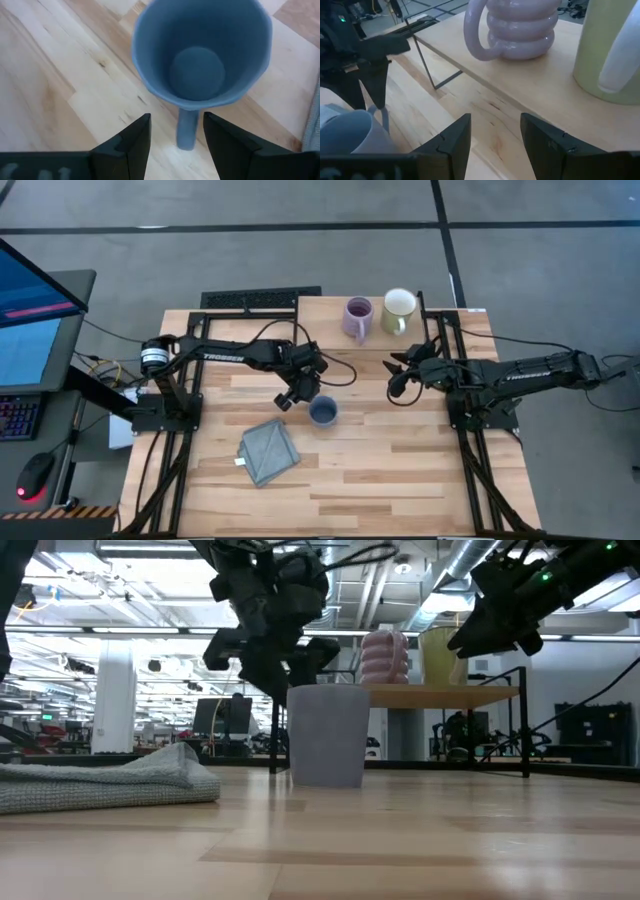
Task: Stack small to large cups/mugs on shelf
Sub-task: Put the blue mug on the shelf
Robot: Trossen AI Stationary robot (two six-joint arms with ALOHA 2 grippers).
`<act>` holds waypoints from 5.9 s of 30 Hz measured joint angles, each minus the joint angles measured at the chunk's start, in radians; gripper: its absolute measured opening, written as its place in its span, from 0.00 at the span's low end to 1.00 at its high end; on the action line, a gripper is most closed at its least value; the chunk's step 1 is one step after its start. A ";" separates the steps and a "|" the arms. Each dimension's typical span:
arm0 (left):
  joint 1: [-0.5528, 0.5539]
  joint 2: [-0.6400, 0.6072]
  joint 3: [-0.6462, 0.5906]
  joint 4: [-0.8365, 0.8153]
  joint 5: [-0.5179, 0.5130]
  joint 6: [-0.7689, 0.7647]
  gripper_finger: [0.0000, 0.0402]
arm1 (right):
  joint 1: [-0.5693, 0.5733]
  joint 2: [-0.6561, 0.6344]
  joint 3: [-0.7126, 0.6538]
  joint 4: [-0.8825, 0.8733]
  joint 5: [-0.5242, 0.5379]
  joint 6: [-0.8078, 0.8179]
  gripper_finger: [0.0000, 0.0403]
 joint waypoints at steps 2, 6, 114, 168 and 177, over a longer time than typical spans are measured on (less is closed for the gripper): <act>0.000 0.003 -0.001 -0.019 0.002 -0.022 0.43 | 0.000 0.000 0.000 0.000 0.000 0.000 0.48; -0.007 0.019 -0.001 -0.016 0.008 -0.041 0.43 | 0.000 0.000 0.000 0.000 -0.001 0.000 0.48; -0.012 0.078 0.000 0.032 0.103 -0.075 0.10 | 0.000 0.000 0.001 -0.003 0.000 -0.001 0.48; -0.013 0.082 0.058 -0.093 0.102 -0.034 0.10 | 0.000 0.000 0.001 -0.004 0.000 -0.001 0.48; -0.012 0.082 0.063 -0.019 0.057 -0.188 0.10 | 0.000 0.000 0.001 -0.035 -0.014 -0.001 0.48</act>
